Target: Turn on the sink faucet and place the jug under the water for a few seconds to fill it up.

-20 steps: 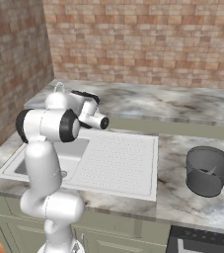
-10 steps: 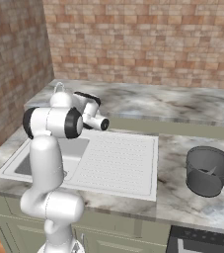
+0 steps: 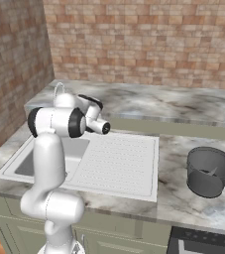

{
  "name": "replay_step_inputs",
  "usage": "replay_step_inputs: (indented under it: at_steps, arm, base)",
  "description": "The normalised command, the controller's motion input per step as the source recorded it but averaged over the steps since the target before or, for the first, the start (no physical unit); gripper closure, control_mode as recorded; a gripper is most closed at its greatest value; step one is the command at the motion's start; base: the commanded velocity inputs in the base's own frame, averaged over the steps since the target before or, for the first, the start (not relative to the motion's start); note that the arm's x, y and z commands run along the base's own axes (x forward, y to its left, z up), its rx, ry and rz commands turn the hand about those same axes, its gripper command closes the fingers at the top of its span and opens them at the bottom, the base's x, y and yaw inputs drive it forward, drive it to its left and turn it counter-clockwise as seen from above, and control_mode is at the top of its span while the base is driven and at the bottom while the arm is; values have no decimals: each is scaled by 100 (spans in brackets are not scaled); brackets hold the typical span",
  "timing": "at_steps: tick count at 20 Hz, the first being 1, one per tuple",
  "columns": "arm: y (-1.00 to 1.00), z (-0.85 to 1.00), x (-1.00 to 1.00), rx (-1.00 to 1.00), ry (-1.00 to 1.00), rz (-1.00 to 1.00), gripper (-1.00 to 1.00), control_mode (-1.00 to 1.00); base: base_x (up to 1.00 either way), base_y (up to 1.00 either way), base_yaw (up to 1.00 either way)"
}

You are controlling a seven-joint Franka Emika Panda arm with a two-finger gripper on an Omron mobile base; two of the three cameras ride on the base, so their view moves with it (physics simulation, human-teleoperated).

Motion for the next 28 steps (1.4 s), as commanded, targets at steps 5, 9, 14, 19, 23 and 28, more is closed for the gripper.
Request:
replay_step_inputs:
  at_steps: [5,9,14,19,23,28]
  arm:
    - [0,-16,20,0,0,0,-100,-100]
    - [0,-11,22,0,0,0,-100,-100]
    - [0,-8,26,0,0,0,-100,-100]
    - [0,-6,29,0,0,0,-100,-100]
    - [3,-6,31,0,0,0,-100,-100]
    - [5,-3,33,0,0,-1,-100,-100]
  base:
    - [0,0,0]
    - [0,0,0]
    - [0,0,0]
    - [0,0,0]
    - [0,0,0]
    - [0,0,0]
